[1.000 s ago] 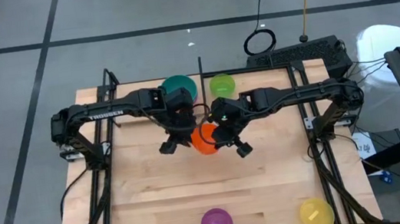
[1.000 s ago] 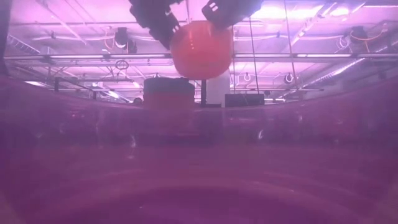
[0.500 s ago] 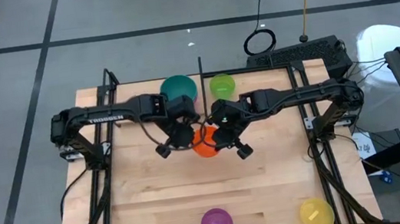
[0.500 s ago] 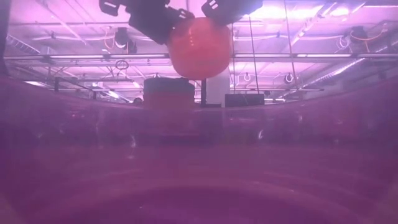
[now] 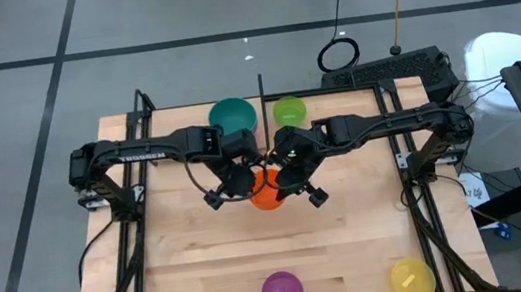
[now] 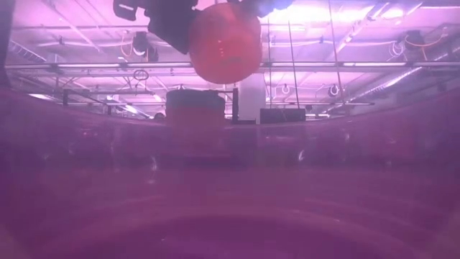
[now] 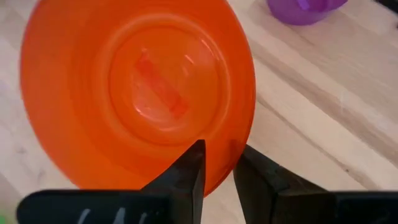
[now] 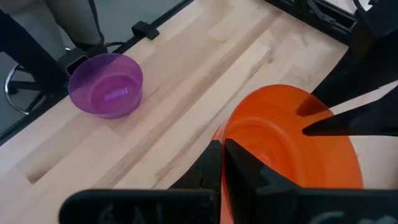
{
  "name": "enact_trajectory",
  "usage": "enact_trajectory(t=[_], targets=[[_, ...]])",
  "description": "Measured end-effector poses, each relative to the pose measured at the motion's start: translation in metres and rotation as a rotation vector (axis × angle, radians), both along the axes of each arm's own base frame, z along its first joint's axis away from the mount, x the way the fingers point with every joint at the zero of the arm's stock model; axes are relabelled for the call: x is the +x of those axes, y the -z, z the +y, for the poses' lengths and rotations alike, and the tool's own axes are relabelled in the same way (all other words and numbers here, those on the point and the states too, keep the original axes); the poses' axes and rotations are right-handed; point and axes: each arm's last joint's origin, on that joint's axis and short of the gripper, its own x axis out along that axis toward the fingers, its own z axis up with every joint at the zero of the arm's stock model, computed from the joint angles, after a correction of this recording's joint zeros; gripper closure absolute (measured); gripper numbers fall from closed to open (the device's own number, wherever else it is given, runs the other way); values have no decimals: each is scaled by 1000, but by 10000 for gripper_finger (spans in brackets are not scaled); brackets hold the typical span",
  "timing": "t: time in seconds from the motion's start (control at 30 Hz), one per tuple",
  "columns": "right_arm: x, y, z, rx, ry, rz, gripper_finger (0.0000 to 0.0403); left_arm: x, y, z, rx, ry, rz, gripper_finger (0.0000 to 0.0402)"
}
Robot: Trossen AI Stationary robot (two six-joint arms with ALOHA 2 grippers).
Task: Place and stack bowls onto a shelf
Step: Put the orange bowl on the shelf
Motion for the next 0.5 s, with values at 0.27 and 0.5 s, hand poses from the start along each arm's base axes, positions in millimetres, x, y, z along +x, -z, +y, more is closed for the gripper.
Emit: enact_trajectory(t=[0.27,0.5], targets=[[-1,1,0,-1,1,16,403,1,2,0,2,12,5,372],[0,0,0,13,18,15,403,0,2,-1,-4,9,13,395]])
